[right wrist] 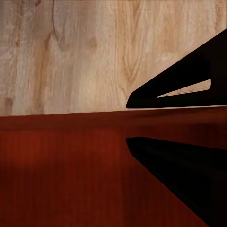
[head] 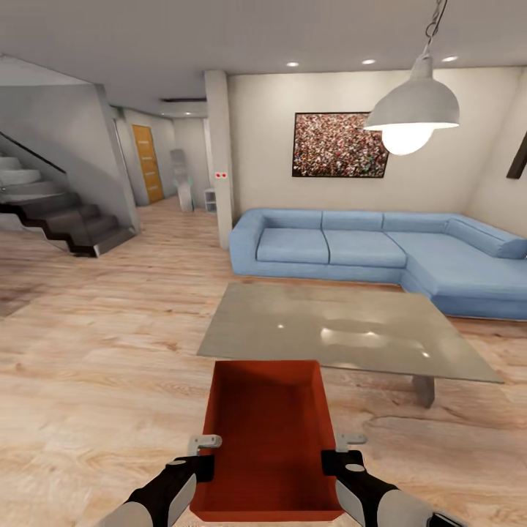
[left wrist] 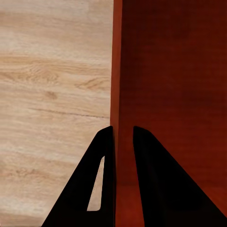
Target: Move the two storage containers from the living room to the garage. In the garage, place one container on the floor and stack the other container on top of it (either order is fine).
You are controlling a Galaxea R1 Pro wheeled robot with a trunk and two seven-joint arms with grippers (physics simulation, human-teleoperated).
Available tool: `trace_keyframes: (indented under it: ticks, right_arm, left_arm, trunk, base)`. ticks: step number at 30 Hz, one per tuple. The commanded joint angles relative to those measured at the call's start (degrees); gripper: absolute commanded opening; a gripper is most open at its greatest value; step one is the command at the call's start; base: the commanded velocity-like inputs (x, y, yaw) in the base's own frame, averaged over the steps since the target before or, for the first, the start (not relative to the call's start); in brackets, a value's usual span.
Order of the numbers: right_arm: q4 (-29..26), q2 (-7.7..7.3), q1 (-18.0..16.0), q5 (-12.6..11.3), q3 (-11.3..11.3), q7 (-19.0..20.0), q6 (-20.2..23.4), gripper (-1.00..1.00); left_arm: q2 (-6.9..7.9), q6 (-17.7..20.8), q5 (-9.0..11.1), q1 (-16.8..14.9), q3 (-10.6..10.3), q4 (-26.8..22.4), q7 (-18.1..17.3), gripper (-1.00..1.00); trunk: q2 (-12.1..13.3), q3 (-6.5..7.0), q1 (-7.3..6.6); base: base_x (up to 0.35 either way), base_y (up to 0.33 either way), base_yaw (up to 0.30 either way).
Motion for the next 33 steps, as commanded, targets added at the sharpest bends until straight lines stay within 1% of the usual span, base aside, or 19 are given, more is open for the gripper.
trace_keyframes:
  ticks: [1, 33]
  right_arm:
    - [0.0, -0.68, -0.1, 0.0, -0.4, -1.1, -0.8, -1.0]
    - [0.0, -0.68, -0.1, 0.0, -0.4, -1.1, -0.8, -1.0]
  left_arm:
    - [0.04, 0.3, 1.3, 0.0, -0.7, 0.1, 0.6, -1.0]
    - [0.04, 0.3, 1.3, 0.0, -0.8, 0.1, 0.6, -1.0]
  trunk:
    - [0.0, -0.07, 0.0]
    - [0.0, -0.07, 0.0]
  base:
    - [0.0, 0.0, 0.282]
    - [0.0, 0.0, 0.282]
